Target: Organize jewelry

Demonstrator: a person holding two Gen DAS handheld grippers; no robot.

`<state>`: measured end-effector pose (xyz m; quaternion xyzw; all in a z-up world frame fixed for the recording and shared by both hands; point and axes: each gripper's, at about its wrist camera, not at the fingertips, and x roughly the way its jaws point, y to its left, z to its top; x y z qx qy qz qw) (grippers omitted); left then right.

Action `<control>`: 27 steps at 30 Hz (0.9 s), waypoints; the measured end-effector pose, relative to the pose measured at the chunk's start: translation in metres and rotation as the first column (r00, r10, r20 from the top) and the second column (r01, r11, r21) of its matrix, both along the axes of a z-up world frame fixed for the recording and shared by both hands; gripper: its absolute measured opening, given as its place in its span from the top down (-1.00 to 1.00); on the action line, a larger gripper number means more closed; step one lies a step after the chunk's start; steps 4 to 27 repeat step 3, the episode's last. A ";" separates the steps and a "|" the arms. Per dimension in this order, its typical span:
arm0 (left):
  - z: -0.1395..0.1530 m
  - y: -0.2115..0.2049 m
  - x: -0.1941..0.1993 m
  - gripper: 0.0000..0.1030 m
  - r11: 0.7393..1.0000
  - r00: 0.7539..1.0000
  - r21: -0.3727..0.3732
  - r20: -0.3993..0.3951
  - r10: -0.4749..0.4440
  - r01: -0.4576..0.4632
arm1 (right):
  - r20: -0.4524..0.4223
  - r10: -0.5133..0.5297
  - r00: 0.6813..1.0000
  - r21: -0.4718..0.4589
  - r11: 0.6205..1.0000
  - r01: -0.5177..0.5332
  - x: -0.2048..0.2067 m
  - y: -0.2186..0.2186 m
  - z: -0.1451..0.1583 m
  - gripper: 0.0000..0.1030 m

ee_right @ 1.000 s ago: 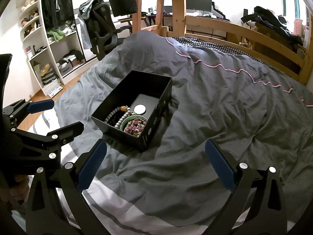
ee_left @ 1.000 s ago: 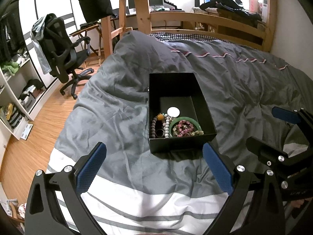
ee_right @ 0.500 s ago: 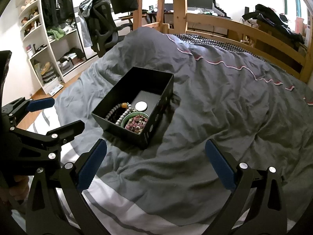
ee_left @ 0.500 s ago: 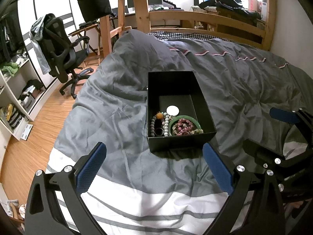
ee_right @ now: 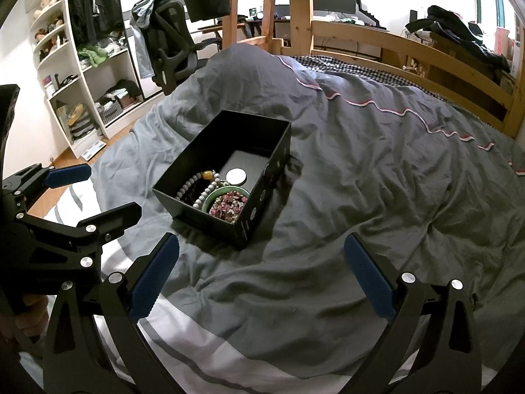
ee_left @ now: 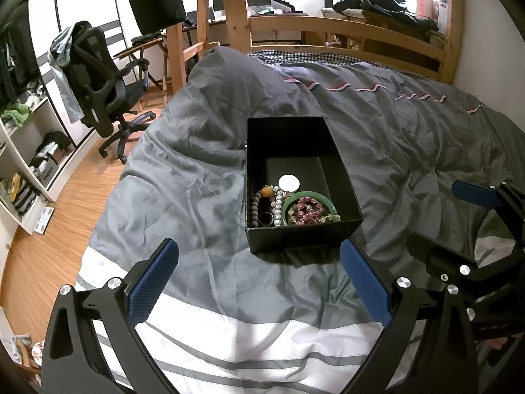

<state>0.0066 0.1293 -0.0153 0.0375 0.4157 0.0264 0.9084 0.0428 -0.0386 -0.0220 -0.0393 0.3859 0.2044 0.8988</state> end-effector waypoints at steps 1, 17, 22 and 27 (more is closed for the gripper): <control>0.000 0.000 0.000 -0.89 1.000 1.000 -0.001 -0.001 0.001 -0.001 | 0.000 -0.001 1.000 0.000 1.000 0.001 0.000 0.000 -0.001 -0.93; 0.000 -0.001 0.001 -0.89 1.000 1.000 0.001 0.000 0.002 -0.002 | -0.001 -0.001 1.000 0.000 1.000 0.001 0.000 0.000 -0.001 -0.93; 0.000 -0.001 0.001 -0.89 1.000 1.000 0.001 0.000 0.002 -0.002 | -0.001 -0.001 1.000 0.000 1.000 0.001 0.000 0.000 -0.001 -0.93; 0.000 -0.001 0.001 -0.89 1.000 1.000 0.001 0.000 0.002 -0.002 | -0.001 -0.001 1.000 0.000 1.000 0.001 0.000 0.000 -0.001 -0.93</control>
